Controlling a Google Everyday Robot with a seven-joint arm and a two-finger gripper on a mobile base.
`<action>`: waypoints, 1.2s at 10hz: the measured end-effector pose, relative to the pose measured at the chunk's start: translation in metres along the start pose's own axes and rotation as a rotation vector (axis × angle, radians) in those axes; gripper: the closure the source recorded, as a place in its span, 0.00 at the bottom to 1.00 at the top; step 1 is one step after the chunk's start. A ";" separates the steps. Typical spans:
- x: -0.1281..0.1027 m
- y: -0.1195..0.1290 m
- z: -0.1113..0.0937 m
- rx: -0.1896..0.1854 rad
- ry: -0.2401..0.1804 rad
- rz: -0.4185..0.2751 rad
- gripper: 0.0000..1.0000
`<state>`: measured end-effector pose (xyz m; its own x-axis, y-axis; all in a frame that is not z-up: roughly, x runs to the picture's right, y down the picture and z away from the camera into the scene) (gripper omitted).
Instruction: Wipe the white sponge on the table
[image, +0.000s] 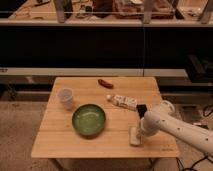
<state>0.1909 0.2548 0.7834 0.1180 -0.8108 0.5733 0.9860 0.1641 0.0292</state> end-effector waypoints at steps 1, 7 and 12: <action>-0.009 -0.009 0.000 0.007 -0.004 -0.027 0.88; -0.049 -0.104 -0.003 0.090 -0.022 -0.204 0.88; -0.038 -0.147 0.000 0.122 -0.026 -0.243 0.88</action>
<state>0.0419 0.2620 0.7576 -0.1252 -0.8200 0.5585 0.9635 0.0339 0.2657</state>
